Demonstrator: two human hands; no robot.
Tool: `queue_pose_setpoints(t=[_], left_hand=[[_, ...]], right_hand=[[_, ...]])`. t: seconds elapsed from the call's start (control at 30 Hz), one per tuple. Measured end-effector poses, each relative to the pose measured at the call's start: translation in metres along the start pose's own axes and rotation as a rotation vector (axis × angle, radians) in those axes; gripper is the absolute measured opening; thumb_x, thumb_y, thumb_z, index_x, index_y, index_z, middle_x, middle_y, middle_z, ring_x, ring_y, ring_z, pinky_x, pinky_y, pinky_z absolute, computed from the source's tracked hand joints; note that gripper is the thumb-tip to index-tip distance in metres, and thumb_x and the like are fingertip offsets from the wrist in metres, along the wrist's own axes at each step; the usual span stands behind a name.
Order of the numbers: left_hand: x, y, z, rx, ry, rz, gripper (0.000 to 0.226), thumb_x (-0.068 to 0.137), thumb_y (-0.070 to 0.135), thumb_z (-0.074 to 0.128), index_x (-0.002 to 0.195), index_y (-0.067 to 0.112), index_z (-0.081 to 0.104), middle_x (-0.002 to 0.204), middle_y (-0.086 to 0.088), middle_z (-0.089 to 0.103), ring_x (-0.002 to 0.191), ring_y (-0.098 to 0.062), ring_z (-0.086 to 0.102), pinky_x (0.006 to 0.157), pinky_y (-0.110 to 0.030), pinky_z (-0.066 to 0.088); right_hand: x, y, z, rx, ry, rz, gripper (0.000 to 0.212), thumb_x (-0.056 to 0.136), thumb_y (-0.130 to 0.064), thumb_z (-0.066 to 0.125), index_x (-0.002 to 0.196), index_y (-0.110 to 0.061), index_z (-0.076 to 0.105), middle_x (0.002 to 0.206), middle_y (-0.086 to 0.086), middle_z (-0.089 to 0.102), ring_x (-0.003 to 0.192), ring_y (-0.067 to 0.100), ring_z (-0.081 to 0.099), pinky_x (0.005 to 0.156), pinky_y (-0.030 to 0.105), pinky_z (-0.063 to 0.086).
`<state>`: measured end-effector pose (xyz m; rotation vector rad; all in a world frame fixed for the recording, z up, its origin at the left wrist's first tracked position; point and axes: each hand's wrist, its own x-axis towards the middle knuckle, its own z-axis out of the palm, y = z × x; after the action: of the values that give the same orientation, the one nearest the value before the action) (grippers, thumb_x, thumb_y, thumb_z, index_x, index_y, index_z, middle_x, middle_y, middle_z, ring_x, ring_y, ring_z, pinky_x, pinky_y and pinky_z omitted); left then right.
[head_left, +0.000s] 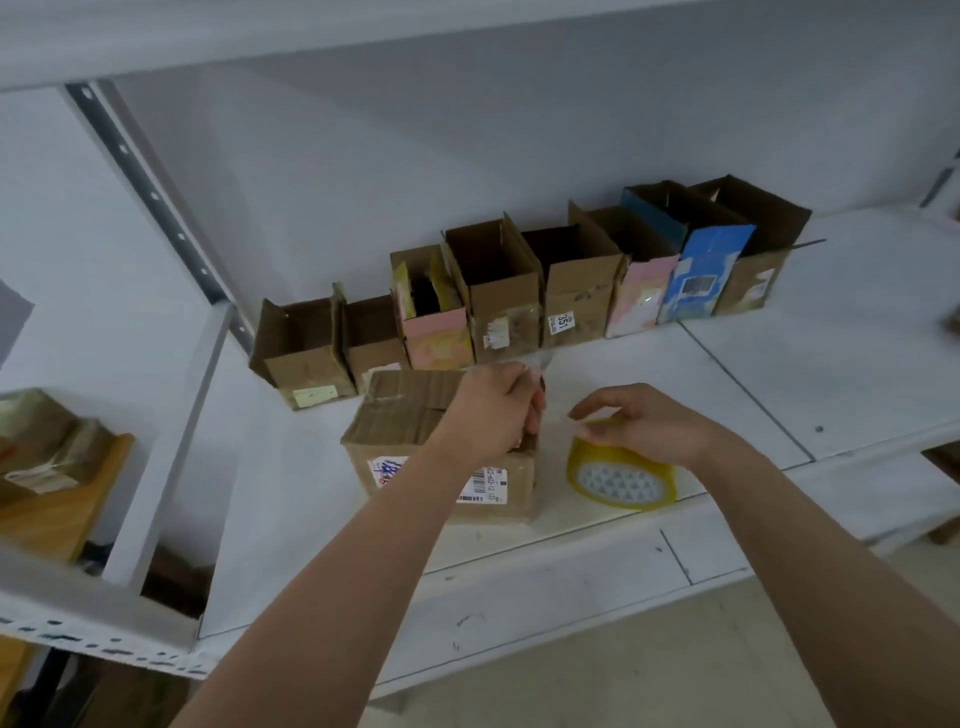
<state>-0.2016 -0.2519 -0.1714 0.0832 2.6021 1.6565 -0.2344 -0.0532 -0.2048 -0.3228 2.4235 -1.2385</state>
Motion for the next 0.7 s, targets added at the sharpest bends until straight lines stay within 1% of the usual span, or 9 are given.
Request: queue_pose_setpoints(t=[0.07,0.17,0.27,0.33,0.43,0.47,0.53,0.63,0.7], left_hand=[[0.000,-0.002,-0.001,-0.007,0.008,0.001,0.043,0.104,0.019,0.040,0.065,0.012,0.056,0.042,0.006,0.054,0.033,-0.006,0.040,0.037,-0.015,0.032],[-0.002,-0.004,0.000,0.021,-0.006,0.023,0.043,0.104,0.023,0.040,0.065,0.014,0.056,0.044,0.006,0.054,0.034,-0.006,0.041,0.039,-0.015,0.033],[-0.001,0.000,-0.003,0.081,-0.067,-0.004,0.044,0.103,0.029,0.043,0.064,0.016,0.055,0.047,0.009,0.055,0.037,-0.005,0.044,0.045,-0.017,0.037],[-0.002,0.007,-0.007,0.158,-0.130,-0.022,0.043,0.102,0.030,0.046,0.062,0.016,0.056,0.052,0.008,0.057,0.040,-0.005,0.051,0.048,-0.016,0.042],[-0.003,0.024,-0.010,0.408,-0.257,-0.014,0.040,0.101,0.028,0.046,0.064,0.016,0.055,0.066,0.003,0.058,0.046,-0.001,0.055,0.049,-0.014,0.043],[-0.001,0.031,-0.008,0.533,-0.301,-0.004,0.037,0.101,0.028,0.045,0.067,0.015,0.054,0.070,0.003,0.057,0.051,-0.001,0.054,0.050,-0.017,0.042],[0.005,0.044,-0.004,0.787,-0.377,-0.005,0.032,0.101,0.027,0.042,0.074,0.013,0.053,0.077,0.000,0.052,0.067,-0.011,0.051,0.054,-0.025,0.035],[0.010,0.058,0.012,1.046,-0.427,-0.060,0.028,0.100,0.028,0.040,0.084,0.010,0.055,0.085,-0.005,0.051,0.083,-0.021,0.051,0.062,-0.028,0.038],[0.011,0.061,0.024,1.137,-0.422,-0.092,0.029,0.099,0.026,0.041,0.078,0.010,0.052,0.080,-0.004,0.049,0.079,-0.020,0.051,0.063,-0.028,0.040]], right_hand=[[0.003,0.004,0.002,-0.205,0.016,0.061,0.029,0.083,-0.049,0.070,0.104,-0.030,0.068,0.108,-0.004,0.064,0.099,0.016,0.062,0.091,0.037,0.053],[0.001,0.007,0.006,-0.287,0.016,0.118,0.035,0.079,-0.063,0.064,0.103,-0.036,0.067,0.106,-0.011,0.060,0.101,0.014,0.061,0.095,0.039,0.050],[-0.005,0.013,0.002,-0.150,0.027,0.049,0.019,0.085,-0.054,0.064,0.099,-0.042,0.070,0.106,-0.011,0.069,0.099,0.013,0.065,0.091,0.033,0.053],[-0.014,0.014,-0.002,0.029,0.010,0.031,0.013,0.089,-0.045,0.064,0.095,-0.041,0.075,0.096,-0.010,0.074,0.095,0.013,0.069,0.086,0.029,0.055],[-0.021,0.011,-0.006,0.081,0.024,0.019,0.016,0.093,-0.036,0.063,0.088,-0.040,0.077,0.086,-0.009,0.075,0.087,0.013,0.071,0.078,0.025,0.054],[-0.023,0.009,-0.007,0.078,0.041,0.017,0.017,0.093,-0.034,0.063,0.087,-0.038,0.078,0.084,-0.008,0.075,0.084,0.013,0.071,0.076,0.024,0.054],[-0.027,0.003,-0.009,0.080,0.077,0.022,0.016,0.093,-0.033,0.063,0.088,-0.036,0.078,0.082,-0.007,0.075,0.082,0.013,0.071,0.074,0.023,0.053],[-0.032,-0.005,-0.012,0.043,0.124,0.017,0.015,0.093,-0.035,0.063,0.089,-0.035,0.077,0.083,-0.010,0.073,0.083,0.013,0.069,0.080,0.030,0.055],[-0.036,-0.010,-0.011,-0.011,0.154,0.018,0.016,0.093,-0.035,0.062,0.094,-0.033,0.077,0.088,-0.008,0.072,0.086,0.014,0.067,0.088,0.038,0.054]])
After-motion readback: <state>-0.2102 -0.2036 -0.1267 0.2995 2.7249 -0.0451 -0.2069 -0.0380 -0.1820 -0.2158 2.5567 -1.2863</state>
